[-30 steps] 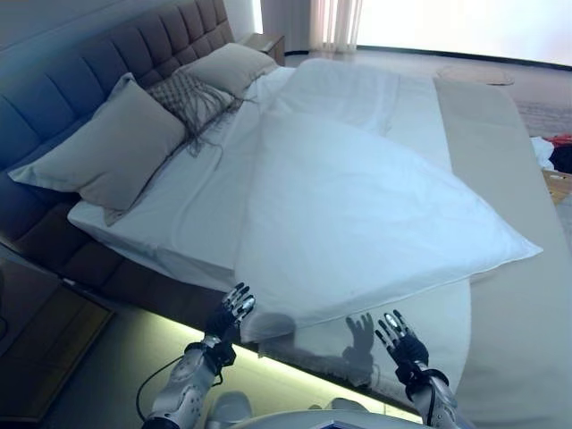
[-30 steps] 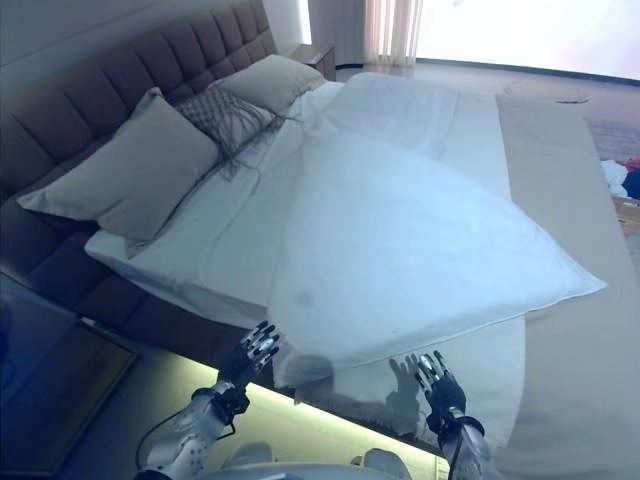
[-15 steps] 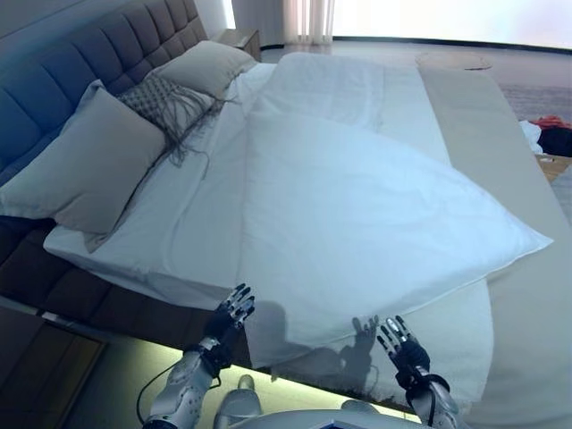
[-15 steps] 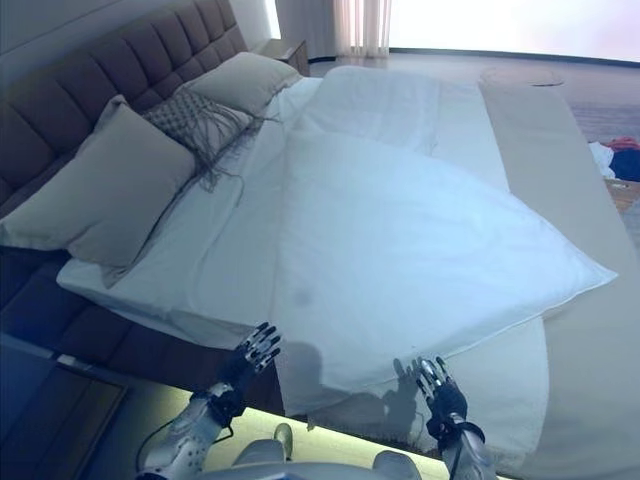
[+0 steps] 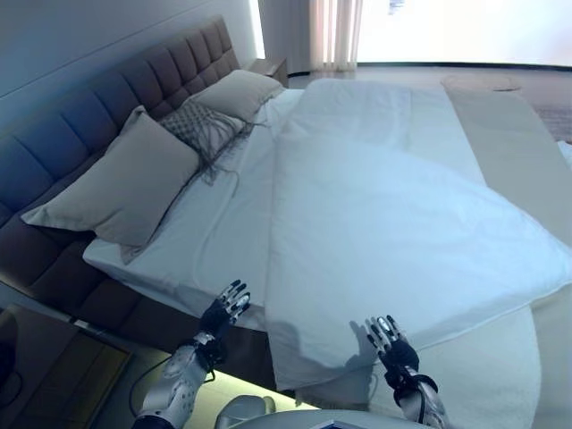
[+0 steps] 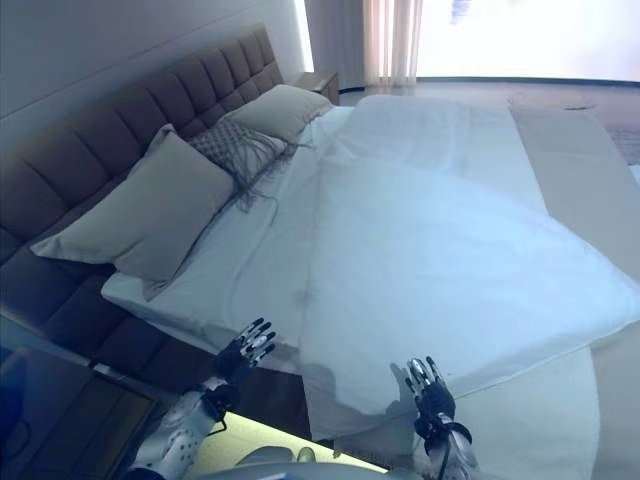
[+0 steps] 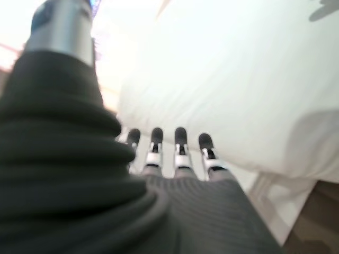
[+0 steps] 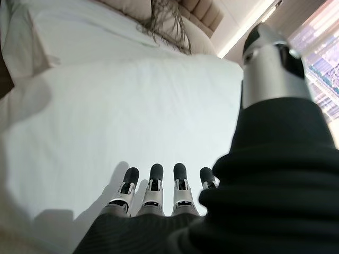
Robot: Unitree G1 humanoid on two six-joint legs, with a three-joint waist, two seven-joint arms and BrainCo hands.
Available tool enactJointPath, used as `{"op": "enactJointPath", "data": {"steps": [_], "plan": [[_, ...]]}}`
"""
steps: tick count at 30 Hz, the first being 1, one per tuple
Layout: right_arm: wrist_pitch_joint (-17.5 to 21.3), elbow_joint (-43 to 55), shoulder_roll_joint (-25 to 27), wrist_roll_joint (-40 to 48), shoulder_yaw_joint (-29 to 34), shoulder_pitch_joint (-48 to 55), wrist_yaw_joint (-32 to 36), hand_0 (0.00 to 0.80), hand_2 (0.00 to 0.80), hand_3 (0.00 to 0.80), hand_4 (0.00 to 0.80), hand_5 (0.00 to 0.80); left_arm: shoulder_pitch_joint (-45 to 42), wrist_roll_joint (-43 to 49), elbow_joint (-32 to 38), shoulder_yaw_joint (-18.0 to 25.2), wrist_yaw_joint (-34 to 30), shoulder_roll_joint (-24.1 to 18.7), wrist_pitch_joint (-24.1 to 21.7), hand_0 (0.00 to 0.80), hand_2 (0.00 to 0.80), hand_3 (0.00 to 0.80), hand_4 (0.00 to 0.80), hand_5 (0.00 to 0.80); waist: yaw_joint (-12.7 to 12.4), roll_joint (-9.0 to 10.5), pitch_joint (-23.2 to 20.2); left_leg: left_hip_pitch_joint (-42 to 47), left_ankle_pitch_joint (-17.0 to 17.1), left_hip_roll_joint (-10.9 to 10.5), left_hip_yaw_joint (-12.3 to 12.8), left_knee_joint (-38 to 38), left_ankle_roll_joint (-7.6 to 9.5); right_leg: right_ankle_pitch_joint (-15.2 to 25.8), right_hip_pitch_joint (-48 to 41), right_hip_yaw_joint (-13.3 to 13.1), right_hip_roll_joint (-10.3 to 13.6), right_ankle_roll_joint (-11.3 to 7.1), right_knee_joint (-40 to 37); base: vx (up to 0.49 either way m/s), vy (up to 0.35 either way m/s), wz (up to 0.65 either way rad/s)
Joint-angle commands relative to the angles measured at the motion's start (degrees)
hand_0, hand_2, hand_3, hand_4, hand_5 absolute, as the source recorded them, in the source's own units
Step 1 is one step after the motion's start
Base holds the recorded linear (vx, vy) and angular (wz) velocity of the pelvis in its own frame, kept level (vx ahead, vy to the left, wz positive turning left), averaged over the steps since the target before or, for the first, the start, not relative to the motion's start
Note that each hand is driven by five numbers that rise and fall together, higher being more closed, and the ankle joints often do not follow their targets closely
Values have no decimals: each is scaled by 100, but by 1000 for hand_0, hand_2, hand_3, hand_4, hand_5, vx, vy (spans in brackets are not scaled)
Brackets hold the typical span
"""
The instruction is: Make the bed neatly
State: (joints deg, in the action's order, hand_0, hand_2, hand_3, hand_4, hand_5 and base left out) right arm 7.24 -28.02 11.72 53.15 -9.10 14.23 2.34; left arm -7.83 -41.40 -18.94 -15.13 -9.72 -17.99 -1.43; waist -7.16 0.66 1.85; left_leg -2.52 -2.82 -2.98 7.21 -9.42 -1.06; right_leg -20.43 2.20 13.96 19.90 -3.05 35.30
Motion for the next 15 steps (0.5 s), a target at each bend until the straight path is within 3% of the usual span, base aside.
{"op": "enactJointPath", "data": {"steps": [1, 4, 7, 11, 15], "plan": [[262, 94, -126, -91, 47, -195, 3, 0, 0, 0, 0, 0, 211, -82, 422, 163, 123, -149, -139, 0, 0, 0, 0, 0, -151, 84, -79, 142, 80, -20, -120, 268, 672, 2576, -63, -79, 221, -342, -624, 125, 30, 12], [275, -155, -115, -41, -12, -424, 82, 0, 0, 0, 0, 0, 281, -103, 417, 200, 267, -135, -165, 0, 0, 0, 0, 0, -133, 180, -3, 326, 34, -36, -109, 403, 580, 2643, 12, 157, -77, -367, -1715, 113, -105, -10], [231, -372, -145, 15, 10, -683, 148, 0, 0, 0, 0, 0, 314, -32, 315, 268, 187, -139, -204, 0, 0, 0, 0, 0, -128, 276, 88, 474, -56, -26, -95, 499, 517, 2784, 112, 207, -290, -474, -2425, 100, -164, -27], [141, -507, -170, 39, 33, -769, 258, 0, 0, 0, 0, 0, 256, 62, 303, 419, 44, -171, -220, 0, 0, 0, 0, 0, -156, 358, 116, 558, -132, 52, 10, 573, 468, 2936, 173, 211, -387, -609, -2745, 69, -152, -18], [106, -513, -210, 20, 12, -703, 284, 0, 0, 0, 0, 0, 139, 64, 396, 503, 76, -136, -219, 0, 0, 0, 0, 0, -216, 381, 72, 578, -75, 250, 127, 575, 352, 2737, -163, 336, -501, -609, -3007, 37, -144, -8]]}}
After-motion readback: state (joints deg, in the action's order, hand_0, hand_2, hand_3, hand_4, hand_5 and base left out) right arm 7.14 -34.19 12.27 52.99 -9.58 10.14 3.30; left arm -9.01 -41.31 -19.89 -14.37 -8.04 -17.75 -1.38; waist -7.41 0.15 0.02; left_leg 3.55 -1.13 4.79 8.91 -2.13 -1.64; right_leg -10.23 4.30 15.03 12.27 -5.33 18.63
